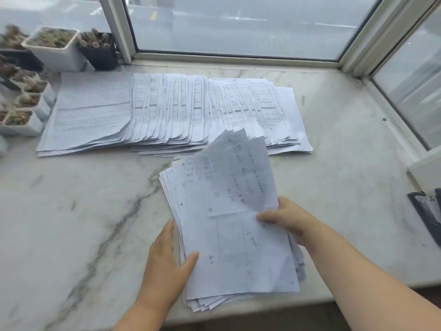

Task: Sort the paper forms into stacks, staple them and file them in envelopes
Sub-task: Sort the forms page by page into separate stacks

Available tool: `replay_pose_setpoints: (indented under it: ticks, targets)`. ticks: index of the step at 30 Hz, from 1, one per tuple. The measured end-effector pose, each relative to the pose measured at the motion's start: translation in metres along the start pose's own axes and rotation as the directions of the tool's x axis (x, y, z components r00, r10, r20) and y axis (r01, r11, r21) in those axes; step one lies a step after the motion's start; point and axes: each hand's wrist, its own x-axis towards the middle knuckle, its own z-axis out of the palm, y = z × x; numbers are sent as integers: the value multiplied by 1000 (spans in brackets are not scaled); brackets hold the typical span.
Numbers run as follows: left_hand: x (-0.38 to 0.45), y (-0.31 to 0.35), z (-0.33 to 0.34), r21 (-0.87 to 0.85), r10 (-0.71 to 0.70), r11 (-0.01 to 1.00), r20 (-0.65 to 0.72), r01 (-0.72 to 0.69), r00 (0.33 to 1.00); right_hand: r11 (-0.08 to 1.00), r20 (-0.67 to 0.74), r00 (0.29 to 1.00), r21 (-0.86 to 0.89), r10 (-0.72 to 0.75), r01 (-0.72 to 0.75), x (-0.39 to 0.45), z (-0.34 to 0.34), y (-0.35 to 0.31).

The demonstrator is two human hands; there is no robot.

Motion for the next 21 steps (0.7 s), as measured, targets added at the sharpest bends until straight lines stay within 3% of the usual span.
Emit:
replay_pose_setpoints:
  ticks: [2, 4, 5, 7, 10, 13, 15, 21]
  targets:
    - [10, 14, -16, -337, -172, 923, 71, 186, 983, 988, 78, 992, 124, -98, 88, -19, -5, -2]
    - [18, 30, -30, -644, -88, 718, 291, 264, 953, 968, 129, 973, 189, -189, 163, -40, -9, -8]
    - [19, 39, -36, -700, -40, 652, 353, 292, 935, 957, 143, 960, 203, -239, 208, -48, -10, -11]
    - [20, 58, -44, -727, -18, 642, 303, 244, 953, 935, 73, 940, 153, -332, 319, -64, -12, -21]
    - [14, 91, -51, -681, 60, 732, 70, 4, 996, 883, -148, 883, 86, -446, 461, -80, -13, -37]
    - [10, 116, -58, -609, 152, 777, -65, -160, 986, 838, -227, 828, 79, -513, 540, -86, -15, -46]
    - [13, 119, -57, -602, 186, 774, -78, -195, 980, 826, -238, 823, 118, -515, 551, -81, -13, -44]
    - [25, 100, -33, -568, 143, 815, 5, -115, 990, 821, -282, 873, 316, -397, 476, -58, 13, -23]
